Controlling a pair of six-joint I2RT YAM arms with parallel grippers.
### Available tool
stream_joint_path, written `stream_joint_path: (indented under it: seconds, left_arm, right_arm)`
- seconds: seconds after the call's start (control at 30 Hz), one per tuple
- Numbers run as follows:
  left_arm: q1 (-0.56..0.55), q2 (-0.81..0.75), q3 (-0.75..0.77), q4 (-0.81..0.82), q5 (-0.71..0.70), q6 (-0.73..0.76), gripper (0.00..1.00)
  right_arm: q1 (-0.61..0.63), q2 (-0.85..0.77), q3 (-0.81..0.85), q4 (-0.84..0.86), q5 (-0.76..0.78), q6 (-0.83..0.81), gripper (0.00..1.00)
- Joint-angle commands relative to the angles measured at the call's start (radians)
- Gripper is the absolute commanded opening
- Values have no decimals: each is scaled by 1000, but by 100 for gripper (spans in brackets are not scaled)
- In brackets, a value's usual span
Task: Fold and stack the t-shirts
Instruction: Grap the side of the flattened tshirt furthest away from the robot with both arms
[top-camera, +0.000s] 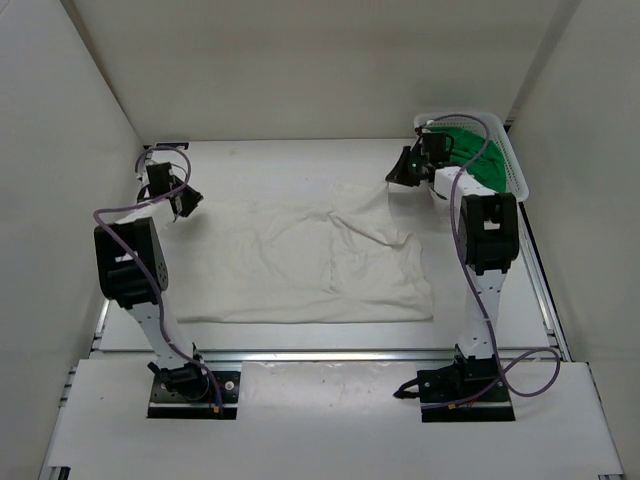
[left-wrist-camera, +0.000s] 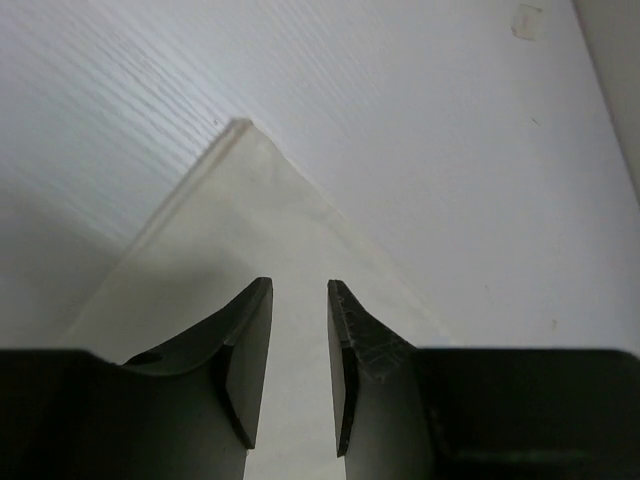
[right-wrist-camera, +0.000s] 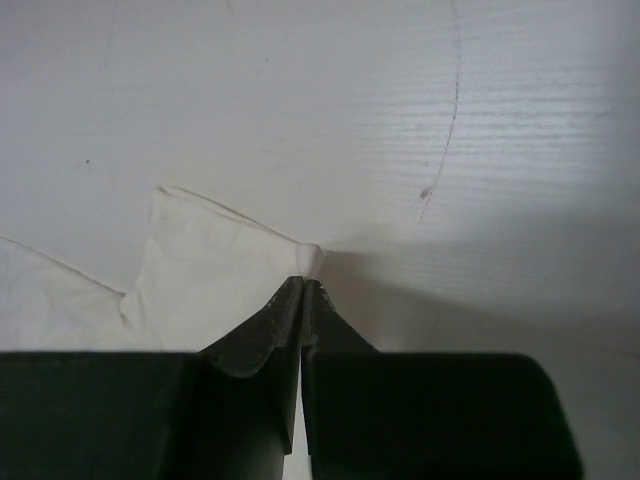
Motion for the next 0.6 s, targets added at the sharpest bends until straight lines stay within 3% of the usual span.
stream_joint_path:
  seconds: [0.0, 0.23, 0.37, 0.57]
  left_arm:
    - [9, 63, 124, -96, -74, 72, 40]
    - [5, 201, 329, -190, -154, 132, 39]
    - [-8, 307, 487, -285, -198, 190, 39]
    - [-3, 391, 604, -379, -194, 214, 47]
  right_arm:
    - [9, 63, 158, -32, -33, -45, 0]
    - [32, 198, 401, -175, -51, -100, 0]
    - [26, 193, 398, -169, -73, -97, 0]
    - [31, 180, 381, -155, -89, -94, 0]
